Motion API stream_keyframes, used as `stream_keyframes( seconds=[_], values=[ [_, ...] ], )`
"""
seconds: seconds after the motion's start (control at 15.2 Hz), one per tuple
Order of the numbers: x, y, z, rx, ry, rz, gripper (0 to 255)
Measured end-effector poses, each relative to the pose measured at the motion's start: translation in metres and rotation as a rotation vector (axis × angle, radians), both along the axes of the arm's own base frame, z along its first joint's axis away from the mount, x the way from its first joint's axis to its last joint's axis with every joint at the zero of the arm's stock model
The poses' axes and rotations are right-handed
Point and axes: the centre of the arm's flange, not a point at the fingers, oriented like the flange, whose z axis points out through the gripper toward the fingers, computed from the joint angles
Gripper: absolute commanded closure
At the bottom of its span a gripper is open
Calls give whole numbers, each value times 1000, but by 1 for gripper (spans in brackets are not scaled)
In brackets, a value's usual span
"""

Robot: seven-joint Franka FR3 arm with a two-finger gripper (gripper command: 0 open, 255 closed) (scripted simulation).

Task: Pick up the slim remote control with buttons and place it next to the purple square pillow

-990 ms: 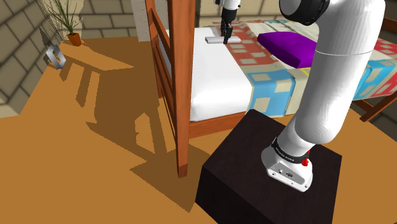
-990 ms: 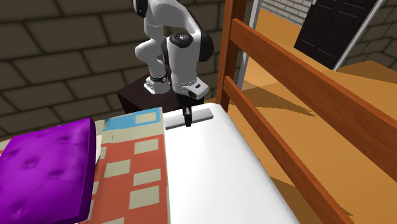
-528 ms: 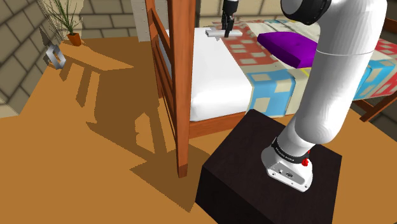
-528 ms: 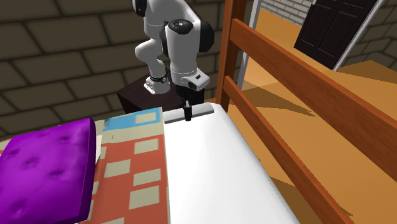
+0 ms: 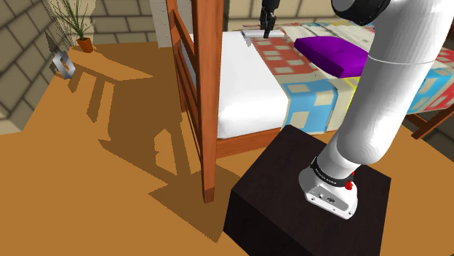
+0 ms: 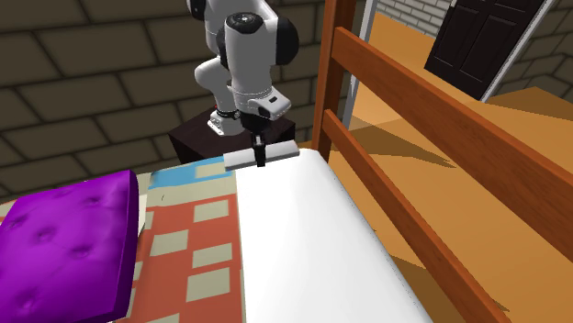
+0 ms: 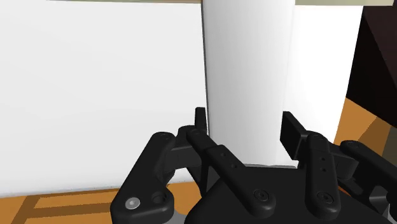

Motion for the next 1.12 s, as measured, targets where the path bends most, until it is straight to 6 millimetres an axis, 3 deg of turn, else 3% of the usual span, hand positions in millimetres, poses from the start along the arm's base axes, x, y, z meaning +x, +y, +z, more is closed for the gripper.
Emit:
stream_keyframes(
  seconds=[1.12],
  values=[
    [-194,-112,0,0,0,-1,255]
  ],
)
